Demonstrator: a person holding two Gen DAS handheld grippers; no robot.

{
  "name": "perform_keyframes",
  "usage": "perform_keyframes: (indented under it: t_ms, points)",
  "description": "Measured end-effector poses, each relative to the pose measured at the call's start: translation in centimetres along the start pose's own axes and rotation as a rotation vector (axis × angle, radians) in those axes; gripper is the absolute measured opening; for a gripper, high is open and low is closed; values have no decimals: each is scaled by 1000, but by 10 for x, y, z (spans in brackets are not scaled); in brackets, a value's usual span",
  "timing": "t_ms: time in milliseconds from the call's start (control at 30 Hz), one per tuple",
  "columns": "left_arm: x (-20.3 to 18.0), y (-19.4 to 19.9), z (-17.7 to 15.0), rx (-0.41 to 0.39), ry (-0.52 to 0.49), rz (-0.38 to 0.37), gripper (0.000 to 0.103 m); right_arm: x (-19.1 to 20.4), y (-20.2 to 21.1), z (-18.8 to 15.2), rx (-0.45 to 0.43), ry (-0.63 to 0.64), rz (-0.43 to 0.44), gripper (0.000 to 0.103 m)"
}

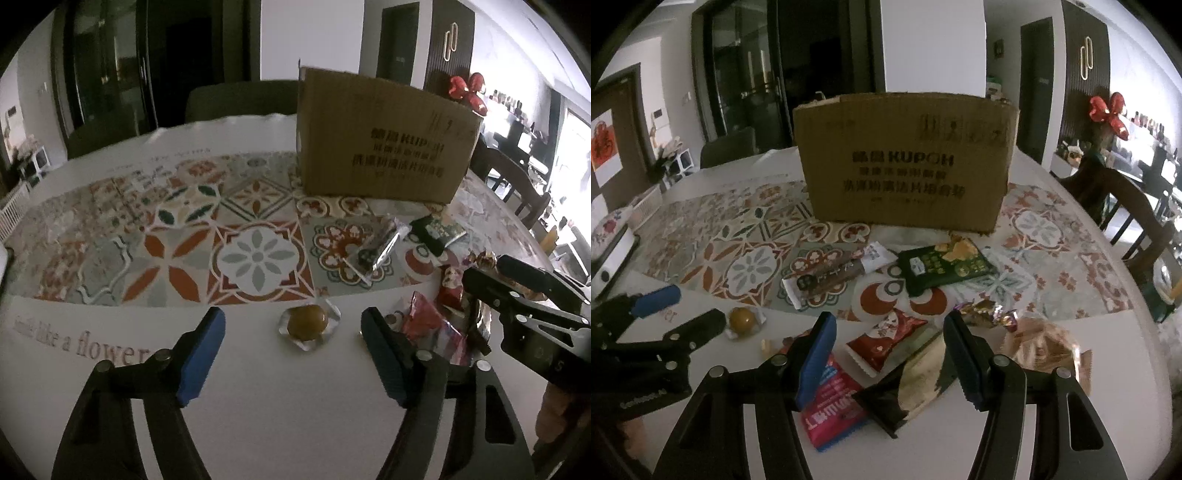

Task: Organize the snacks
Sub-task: 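Withdraw both tools from the box back toward the remaining snacks, then grasp the round cake with the left tool while the right tool grasps the red-and-white packet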

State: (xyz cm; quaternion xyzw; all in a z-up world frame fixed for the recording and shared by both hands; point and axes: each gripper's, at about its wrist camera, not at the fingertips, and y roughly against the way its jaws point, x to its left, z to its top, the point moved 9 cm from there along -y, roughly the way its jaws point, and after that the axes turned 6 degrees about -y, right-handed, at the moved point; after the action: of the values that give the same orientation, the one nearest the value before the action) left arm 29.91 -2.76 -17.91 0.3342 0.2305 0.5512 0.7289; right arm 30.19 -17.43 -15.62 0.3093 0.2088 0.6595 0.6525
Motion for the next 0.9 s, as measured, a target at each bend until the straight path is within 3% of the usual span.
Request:
perform_keyframes:
  t_ms: [500, 567, 700, 900]
  points:
    - [1, -32, -8, 68, 39, -50, 58, 5, -30, -9, 62, -1, 13, 60]
    - [1, -34, -9, 73, 46, -57, 57, 6, -33, -9, 68, 3, 10, 53]
    - [2, -36, -9, 73, 48, -54, 54, 7, -39, -11, 88, 1, 20, 52]
    - [2, -38, -6, 70, 51, -52, 48, 11, -48, -14, 118, -1, 43, 41]
